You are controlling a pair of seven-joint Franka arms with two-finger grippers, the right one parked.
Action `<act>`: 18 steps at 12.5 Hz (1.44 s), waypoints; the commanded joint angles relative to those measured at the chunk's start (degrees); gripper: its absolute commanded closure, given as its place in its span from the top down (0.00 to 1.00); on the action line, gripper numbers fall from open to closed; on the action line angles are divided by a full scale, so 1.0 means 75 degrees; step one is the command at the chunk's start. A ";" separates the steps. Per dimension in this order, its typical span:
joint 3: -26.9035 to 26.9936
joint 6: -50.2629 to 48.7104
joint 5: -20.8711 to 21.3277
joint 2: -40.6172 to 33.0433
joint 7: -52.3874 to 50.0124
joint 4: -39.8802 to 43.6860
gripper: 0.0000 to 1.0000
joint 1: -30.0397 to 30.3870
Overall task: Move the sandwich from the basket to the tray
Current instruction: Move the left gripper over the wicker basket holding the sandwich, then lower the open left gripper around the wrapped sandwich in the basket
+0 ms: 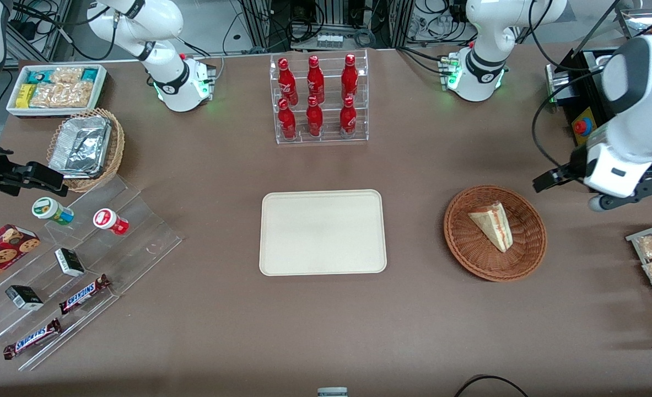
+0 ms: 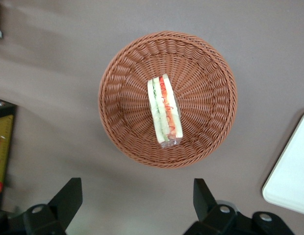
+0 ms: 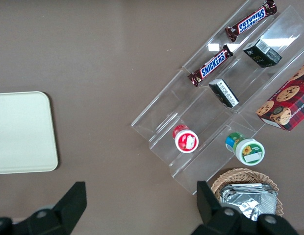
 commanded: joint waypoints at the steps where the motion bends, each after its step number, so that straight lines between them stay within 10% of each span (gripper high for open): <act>1: -0.0028 0.0784 0.0063 -0.0202 -0.0795 -0.0804 1.00 -0.0191; 18: -0.0040 0.3775 0.0063 0.1906 -0.1021 -0.1943 1.00 -0.0497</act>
